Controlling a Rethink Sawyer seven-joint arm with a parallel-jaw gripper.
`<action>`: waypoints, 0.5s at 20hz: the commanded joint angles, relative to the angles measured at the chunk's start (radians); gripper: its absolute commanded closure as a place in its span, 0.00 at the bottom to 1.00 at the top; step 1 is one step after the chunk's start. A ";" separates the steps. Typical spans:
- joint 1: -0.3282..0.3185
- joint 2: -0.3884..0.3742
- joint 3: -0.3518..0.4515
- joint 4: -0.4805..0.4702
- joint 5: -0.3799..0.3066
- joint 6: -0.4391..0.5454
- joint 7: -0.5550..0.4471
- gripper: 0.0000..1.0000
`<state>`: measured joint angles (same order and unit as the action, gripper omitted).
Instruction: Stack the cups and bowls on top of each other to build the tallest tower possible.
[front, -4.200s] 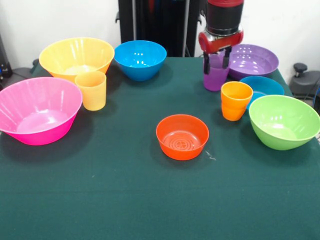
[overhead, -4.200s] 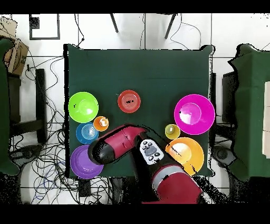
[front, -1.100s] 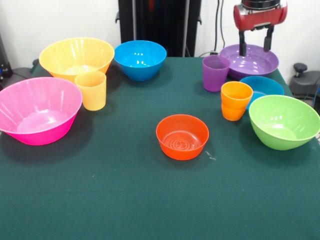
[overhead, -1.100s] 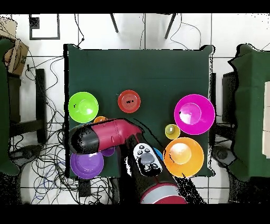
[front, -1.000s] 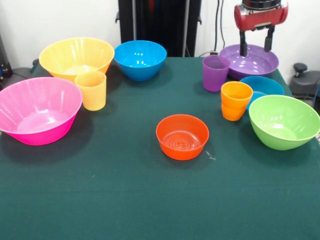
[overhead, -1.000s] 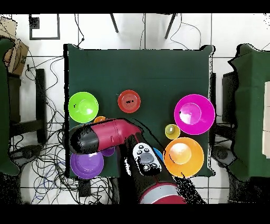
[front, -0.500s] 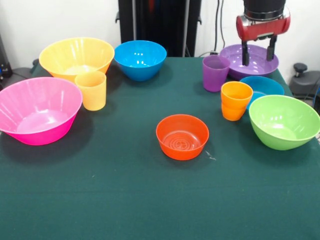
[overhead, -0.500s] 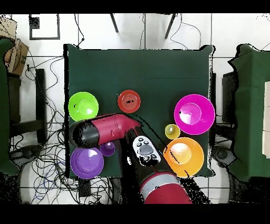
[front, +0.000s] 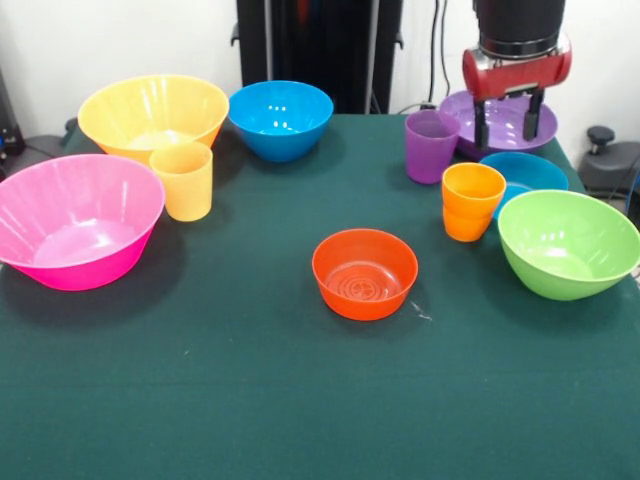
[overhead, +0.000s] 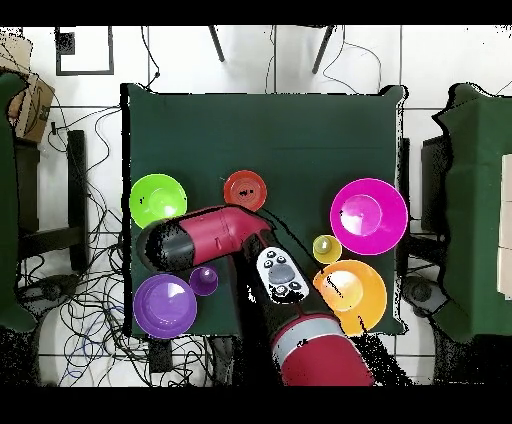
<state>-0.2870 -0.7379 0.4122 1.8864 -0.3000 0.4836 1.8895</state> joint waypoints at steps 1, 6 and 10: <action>-0.036 0.069 0.026 -0.066 -0.086 0.106 -0.121 0.00; -0.044 0.083 0.030 -0.076 -0.098 0.104 -0.125 0.00; -0.054 0.085 0.024 -0.032 -0.125 0.047 -0.113 0.00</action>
<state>-0.3253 -0.7129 0.4121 1.8665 -0.3201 0.4836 1.8895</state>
